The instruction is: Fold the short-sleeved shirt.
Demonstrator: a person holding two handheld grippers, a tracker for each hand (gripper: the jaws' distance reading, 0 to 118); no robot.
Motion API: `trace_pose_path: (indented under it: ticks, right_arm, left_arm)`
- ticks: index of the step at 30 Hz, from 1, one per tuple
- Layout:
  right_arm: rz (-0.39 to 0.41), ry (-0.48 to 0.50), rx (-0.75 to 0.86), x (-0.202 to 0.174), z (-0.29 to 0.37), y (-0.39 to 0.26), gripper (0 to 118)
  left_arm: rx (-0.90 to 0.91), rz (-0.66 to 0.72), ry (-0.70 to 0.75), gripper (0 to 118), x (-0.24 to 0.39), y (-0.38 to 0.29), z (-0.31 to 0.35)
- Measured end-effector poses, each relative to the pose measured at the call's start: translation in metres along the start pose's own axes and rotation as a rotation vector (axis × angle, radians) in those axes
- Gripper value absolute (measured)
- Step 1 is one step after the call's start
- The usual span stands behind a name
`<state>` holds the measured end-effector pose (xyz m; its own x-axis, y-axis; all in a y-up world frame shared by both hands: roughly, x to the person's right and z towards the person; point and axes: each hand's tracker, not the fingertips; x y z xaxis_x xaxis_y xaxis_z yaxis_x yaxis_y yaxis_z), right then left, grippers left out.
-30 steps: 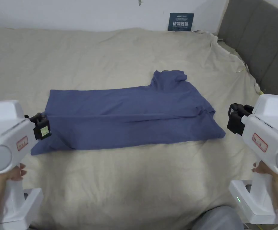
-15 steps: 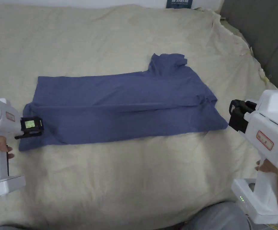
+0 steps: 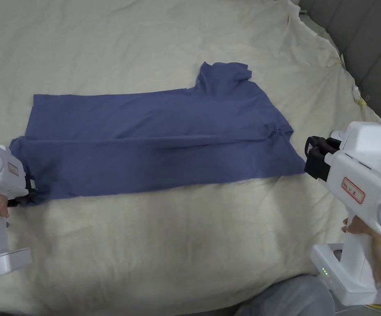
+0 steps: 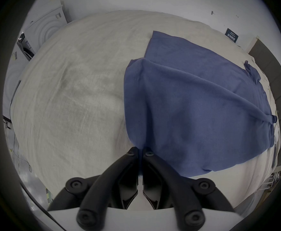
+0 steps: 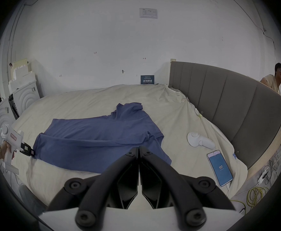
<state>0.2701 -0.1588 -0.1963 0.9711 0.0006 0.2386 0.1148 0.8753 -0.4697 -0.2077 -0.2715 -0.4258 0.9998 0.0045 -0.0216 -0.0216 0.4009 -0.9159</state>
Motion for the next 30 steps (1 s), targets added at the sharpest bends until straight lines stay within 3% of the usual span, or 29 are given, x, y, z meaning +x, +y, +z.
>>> trace_pose_path:
  ticks: [5, 10, 11, 12, 13, 14, 15, 20, 22, 23, 24, 26, 28, 29, 30]
  right_arm:
    - [-0.035, 0.020, -0.064, 0.011, -0.023, 0.021, 0]
    - [-0.125, 0.038, -0.285, 0.031, -0.082, 0.040, 4]
    - [-0.133, 0.033, -0.324, 0.035, -0.096, 0.041, 20]
    - [-0.133, 0.031, -0.367, 0.040, -0.109, 0.041, 65]
    - [-0.130, 0.016, -0.429, 0.044, -0.124, 0.039, 98]
    - [-0.117, -0.009, -0.474, 0.046, -0.135, 0.035, 114]
    - [-0.104, -0.032, -0.504, 0.048, -0.146, 0.031, 118]
    - [-0.103, -0.138, -0.632, 0.058, -0.188, 0.005, 116]
    - [-0.145, -0.172, -0.641, 0.060, -0.197, -0.004, 106]
    - [-0.172, -0.167, -0.644, 0.062, -0.201, -0.008, 97]
    - [-0.210, -0.154, -0.648, 0.063, -0.205, -0.012, 79]
    - [-0.254, -0.146, -0.657, 0.066, -0.210, -0.018, 55]
    - [-0.293, -0.117, -0.654, 0.067, -0.211, -0.023, 40]
    - [-0.276, -0.134, -0.649, 0.065, -0.210, -0.022, 29]
    - [-0.257, -0.130, -0.645, 0.064, -0.209, -0.020, 10]
  left_arm:
    - [0.112, 0.012, -0.058, 0, -0.009, 0.001, 0.025]
    - [0.183, 0.036, -0.093, 0, -0.014, 0.003, 0.054]
    - [0.188, 0.034, -0.097, 0, -0.014, 0.003, 0.058]
    - [0.195, 0.038, -0.100, 0, -0.014, 0.003, 0.060]
    - [0.198, 0.042, -0.104, 0, -0.014, 0.003, 0.061]
    - [0.199, 0.044, -0.106, 0, -0.014, 0.003, 0.062]
    - [0.197, 0.047, -0.106, 0, -0.013, 0.004, 0.062]
    - [0.174, 0.065, -0.100, 0, -0.014, 0.003, 0.055]
    - [0.160, 0.061, -0.098, 0, -0.015, 0.002, 0.051]
    - [0.155, 0.063, -0.095, 0, -0.015, 0.002, 0.049]
    - [0.150, 0.068, -0.090, 0, -0.015, 0.002, 0.047]
    - [0.143, 0.078, -0.089, 0, -0.015, 0.001, 0.045]
    - [0.135, 0.080, -0.085, 0, -0.014, 0.004, 0.041]
    - [0.133, 0.080, -0.081, 0, -0.013, 0.005, 0.040]
    - [0.129, 0.081, -0.078, 0, -0.012, 0.006, 0.038]
